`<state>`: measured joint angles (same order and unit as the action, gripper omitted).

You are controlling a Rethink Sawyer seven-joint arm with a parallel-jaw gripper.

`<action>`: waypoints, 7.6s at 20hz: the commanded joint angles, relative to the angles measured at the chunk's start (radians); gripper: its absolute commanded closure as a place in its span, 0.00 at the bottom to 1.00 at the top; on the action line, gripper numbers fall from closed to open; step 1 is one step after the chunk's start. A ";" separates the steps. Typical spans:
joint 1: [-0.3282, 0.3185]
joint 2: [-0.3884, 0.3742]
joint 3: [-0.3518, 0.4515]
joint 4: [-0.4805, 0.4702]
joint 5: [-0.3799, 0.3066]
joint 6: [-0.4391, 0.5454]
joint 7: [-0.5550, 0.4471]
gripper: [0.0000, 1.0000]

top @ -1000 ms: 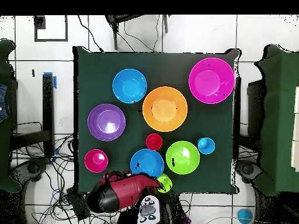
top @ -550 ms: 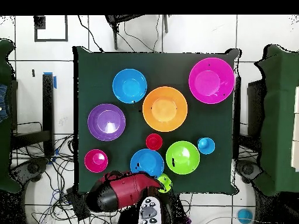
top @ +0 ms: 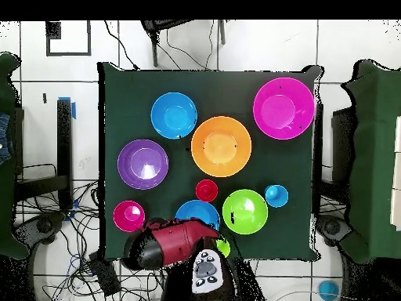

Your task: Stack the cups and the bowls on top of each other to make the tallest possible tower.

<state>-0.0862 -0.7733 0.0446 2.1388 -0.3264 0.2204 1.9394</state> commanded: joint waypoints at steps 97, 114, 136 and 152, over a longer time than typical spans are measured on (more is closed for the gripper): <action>-0.313 0.227 0.402 -0.419 -0.262 0.280 -0.107 0.00; -0.278 0.222 0.336 -0.492 -0.378 0.305 -0.136 0.00; -0.258 0.219 0.281 -0.525 -0.458 0.267 -0.126 0.00; -0.236 0.250 0.239 -0.472 -0.513 0.138 -0.031 0.00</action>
<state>-0.3459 -0.5631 0.3068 1.6725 -0.7357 0.4424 1.9133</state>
